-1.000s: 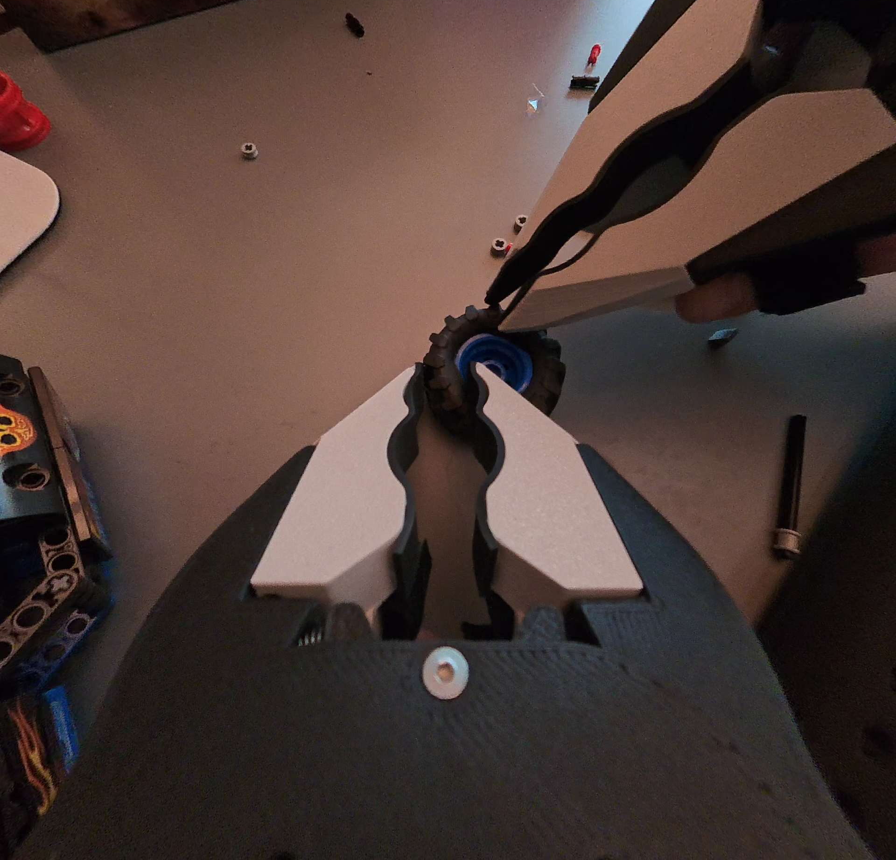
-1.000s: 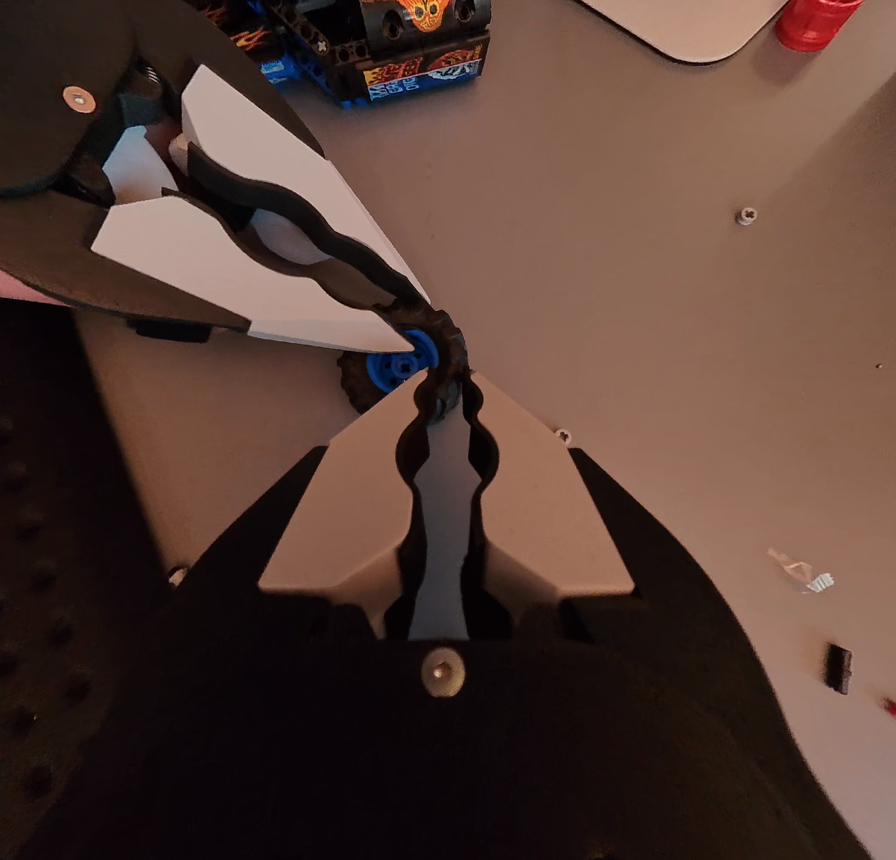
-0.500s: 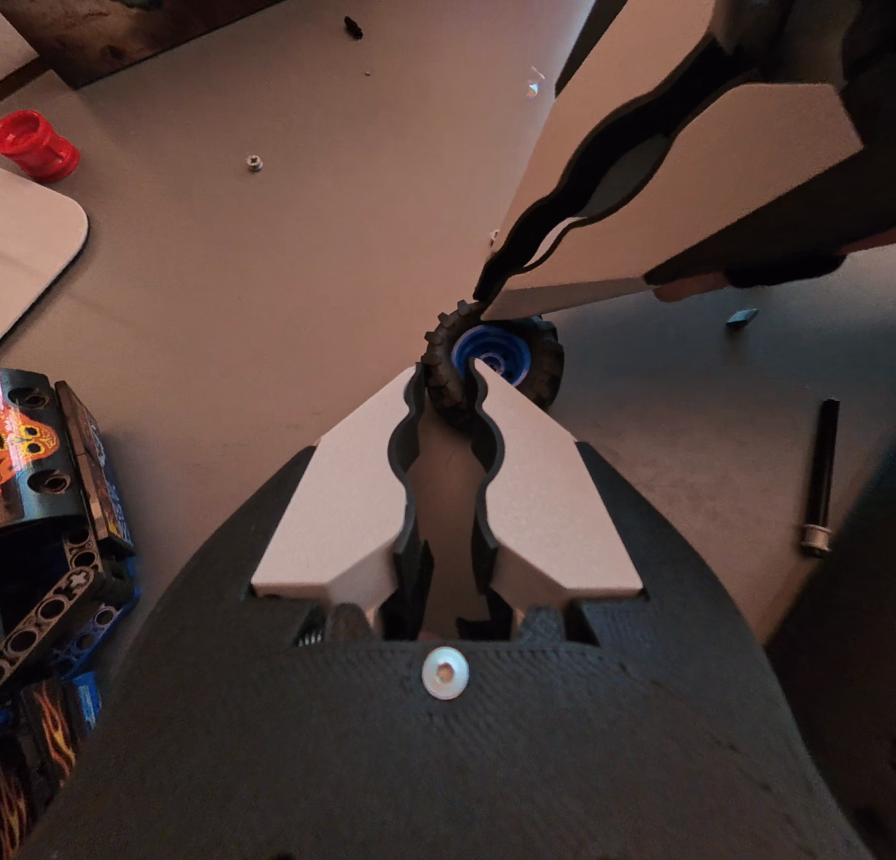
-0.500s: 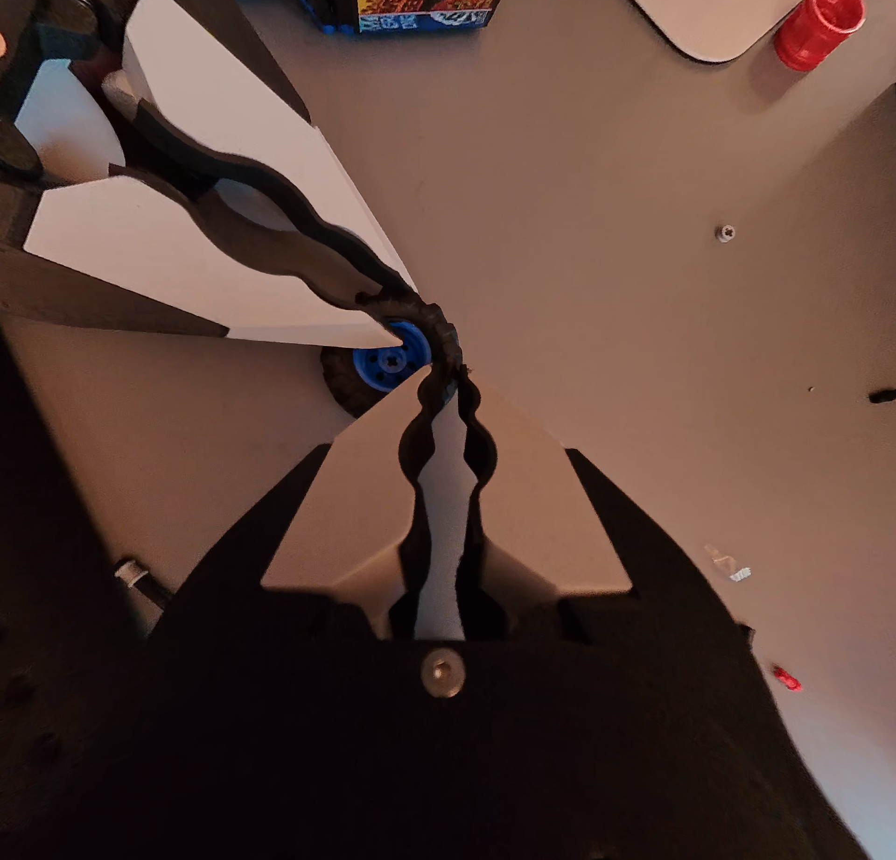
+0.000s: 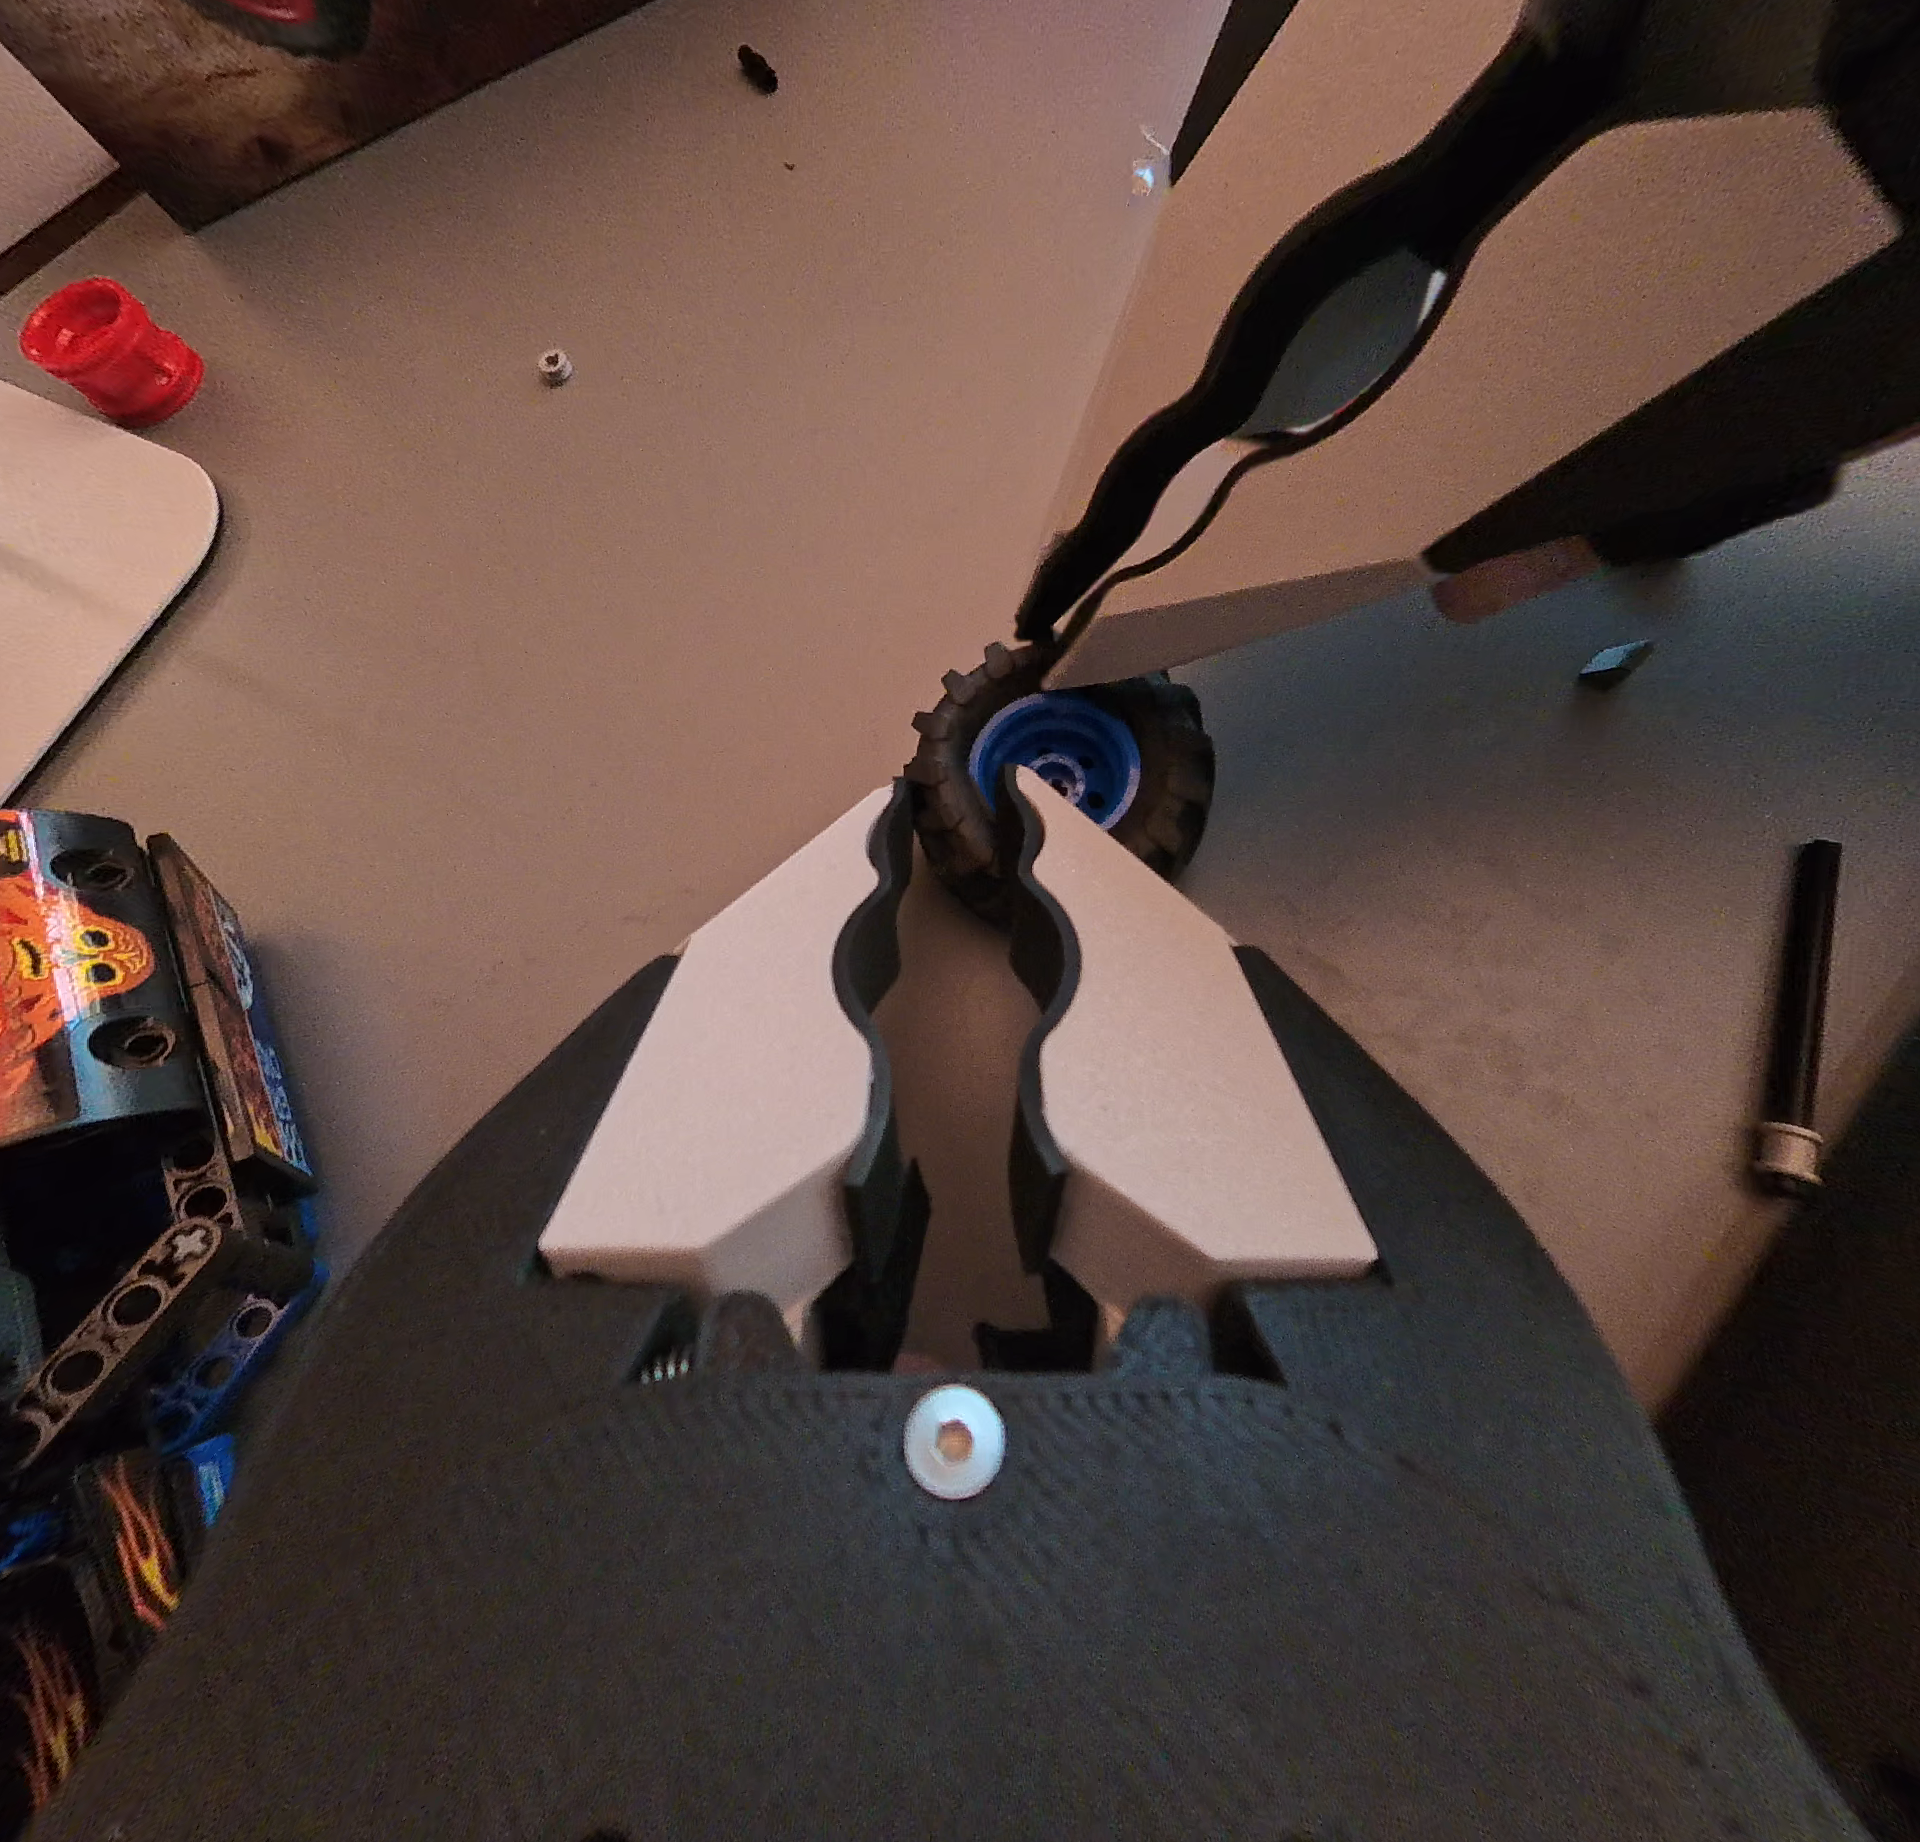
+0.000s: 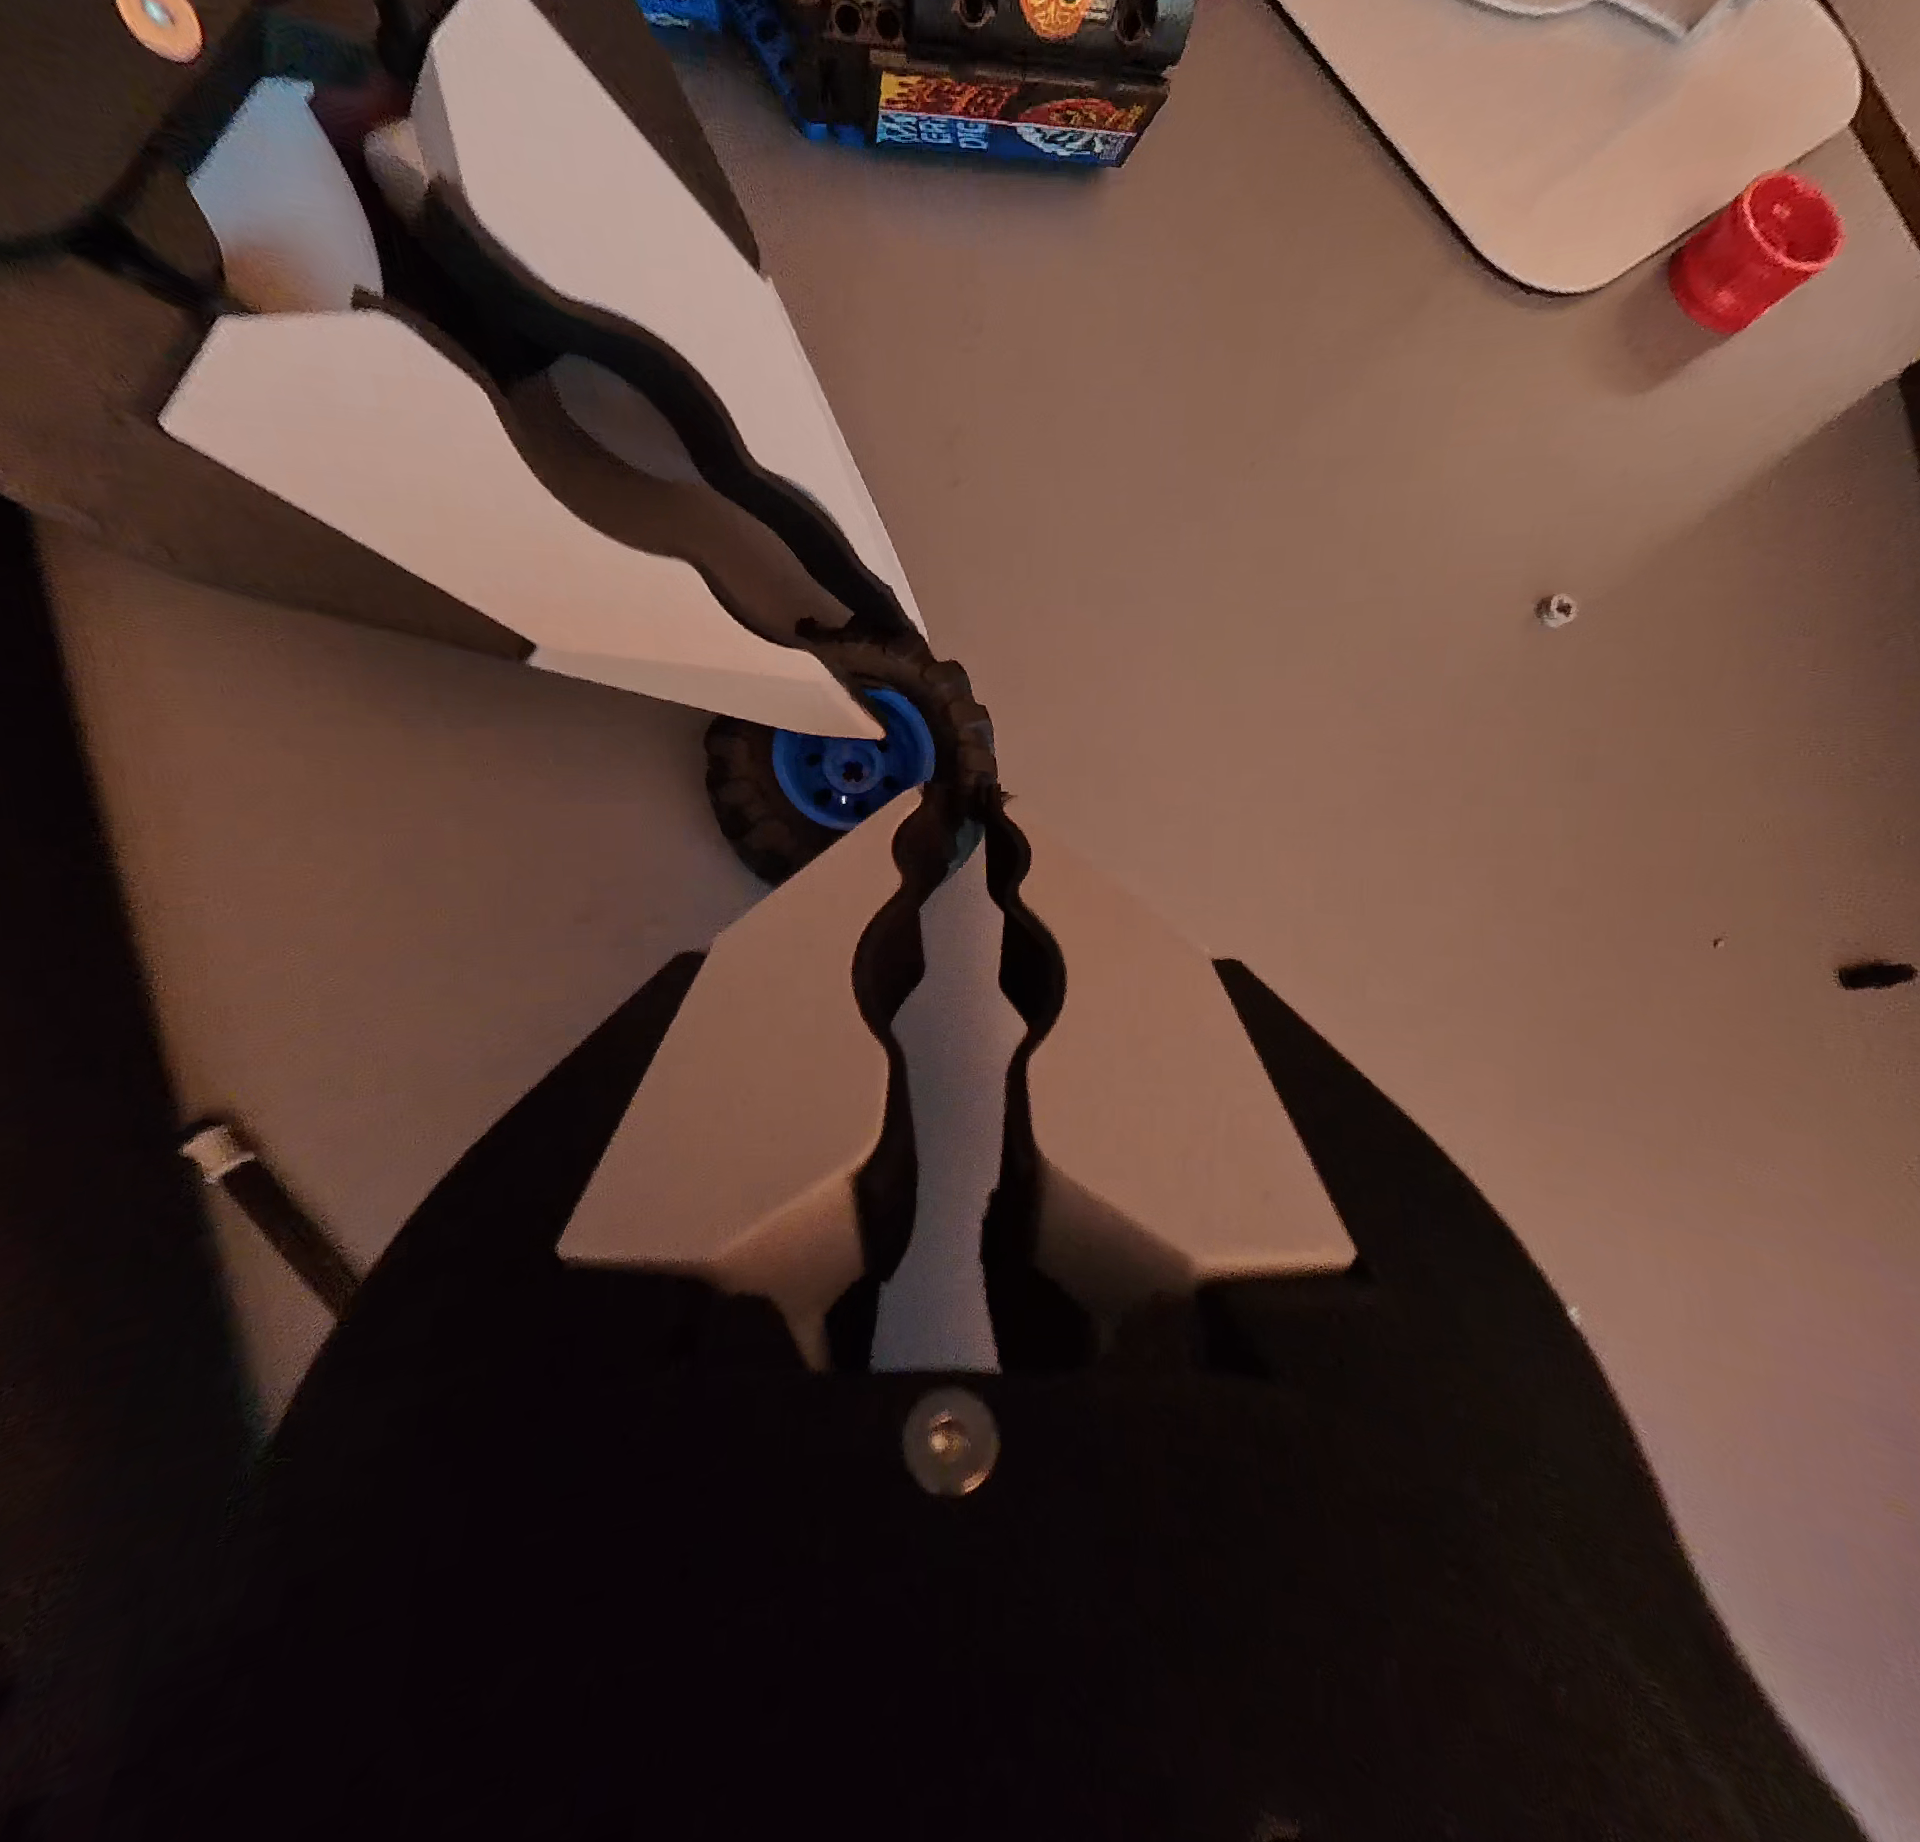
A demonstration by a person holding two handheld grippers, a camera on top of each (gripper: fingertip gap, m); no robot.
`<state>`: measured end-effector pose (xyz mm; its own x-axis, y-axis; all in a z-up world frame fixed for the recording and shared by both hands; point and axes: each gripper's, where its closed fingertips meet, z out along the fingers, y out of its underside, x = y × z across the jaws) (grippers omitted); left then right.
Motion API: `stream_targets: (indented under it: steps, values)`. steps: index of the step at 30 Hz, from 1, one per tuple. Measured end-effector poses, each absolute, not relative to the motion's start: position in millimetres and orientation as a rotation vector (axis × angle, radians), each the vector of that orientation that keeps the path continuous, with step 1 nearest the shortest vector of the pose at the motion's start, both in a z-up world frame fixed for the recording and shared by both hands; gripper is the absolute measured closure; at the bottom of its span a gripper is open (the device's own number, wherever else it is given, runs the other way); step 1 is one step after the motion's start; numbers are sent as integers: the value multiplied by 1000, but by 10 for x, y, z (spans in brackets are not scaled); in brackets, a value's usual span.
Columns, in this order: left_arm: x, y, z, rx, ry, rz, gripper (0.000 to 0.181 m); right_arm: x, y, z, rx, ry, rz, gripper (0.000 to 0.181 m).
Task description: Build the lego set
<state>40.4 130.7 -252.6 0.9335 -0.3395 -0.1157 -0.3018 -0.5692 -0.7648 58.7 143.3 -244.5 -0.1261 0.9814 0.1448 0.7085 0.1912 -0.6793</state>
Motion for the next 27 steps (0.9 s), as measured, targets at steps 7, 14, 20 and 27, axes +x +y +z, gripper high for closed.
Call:
stream_targets:
  steps: [7,14,20,27]
  values:
    - [414,1319,-2528,-2216,461,-46,165,692,1350,-2402,-1702,-1922,650,176]
    - [416,1317,-2528,-2220,456,-53,165,676,1369,-2456,-1717,-1963,514,177]
    - [418,1318,-2525,-2216,455,-59,165,675,1374,-2467,-1648,-1967,484,177]
    - [539,1218,-2491,-2227,505,-231,165,801,1273,-2355,-1749,-1854,652,174]
